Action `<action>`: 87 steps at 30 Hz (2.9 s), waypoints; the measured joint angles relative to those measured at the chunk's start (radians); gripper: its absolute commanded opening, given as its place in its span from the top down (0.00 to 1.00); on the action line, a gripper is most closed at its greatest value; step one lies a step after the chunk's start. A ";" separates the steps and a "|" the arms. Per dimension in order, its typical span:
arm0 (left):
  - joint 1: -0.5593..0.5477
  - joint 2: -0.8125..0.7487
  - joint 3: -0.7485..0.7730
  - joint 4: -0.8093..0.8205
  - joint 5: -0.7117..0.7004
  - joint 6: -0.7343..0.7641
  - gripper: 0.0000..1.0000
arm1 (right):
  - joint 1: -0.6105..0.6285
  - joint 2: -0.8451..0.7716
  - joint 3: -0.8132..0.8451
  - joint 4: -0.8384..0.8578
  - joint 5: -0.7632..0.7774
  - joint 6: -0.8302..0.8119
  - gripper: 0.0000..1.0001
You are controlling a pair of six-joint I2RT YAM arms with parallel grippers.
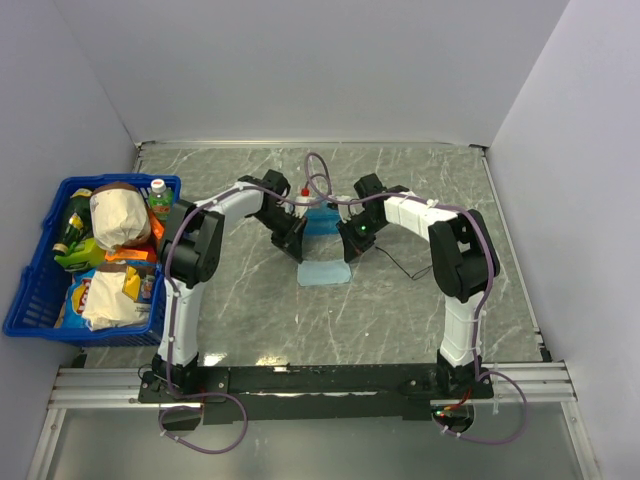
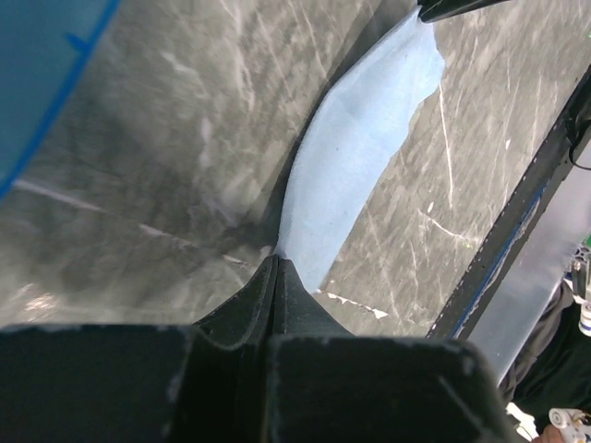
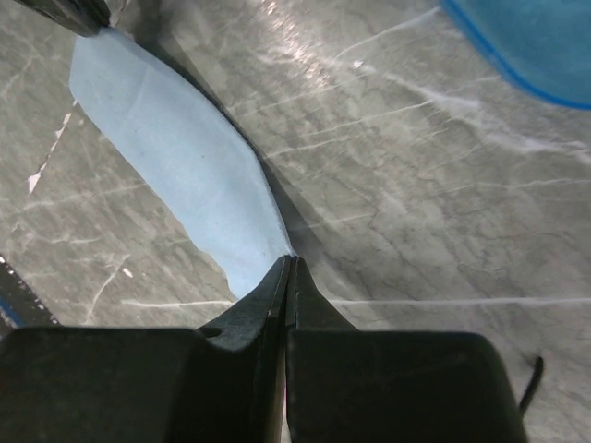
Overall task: Organize the sunglasses
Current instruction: Pick up the folded cleaning cloth from the center of the board, then place the folded cleaning cloth.
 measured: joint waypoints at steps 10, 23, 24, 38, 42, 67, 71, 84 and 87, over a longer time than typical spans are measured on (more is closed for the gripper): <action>0.016 -0.002 0.019 -0.012 -0.005 0.009 0.99 | 0.004 0.000 0.004 0.026 0.036 -0.006 1.00; 0.025 -0.002 0.091 -0.044 -0.007 0.026 0.99 | 0.004 0.000 0.090 0.035 0.029 0.001 1.00; 0.025 -0.002 0.091 -0.045 -0.007 0.026 0.99 | 0.004 0.000 0.091 0.039 0.029 0.003 1.00; 0.066 0.002 0.218 -0.055 -0.002 0.015 0.99 | 0.009 0.010 0.188 0.059 0.032 0.021 1.00; 0.076 0.011 0.235 -0.058 -0.001 0.004 0.99 | 0.013 0.024 0.217 0.062 0.038 0.025 1.00; 0.097 0.146 0.393 -0.027 -0.043 -0.083 0.99 | -0.003 0.127 0.322 0.105 0.137 0.051 1.00; 0.097 0.165 0.398 -0.006 -0.065 -0.105 0.99 | -0.010 0.170 0.343 0.103 0.141 0.059 1.00; 0.111 0.216 0.418 0.031 -0.119 -0.156 0.99 | -0.013 0.191 0.380 0.092 0.168 0.083 1.00; 0.117 0.216 0.419 0.045 -0.119 -0.160 0.99 | -0.014 0.204 0.404 0.084 0.179 0.087 1.00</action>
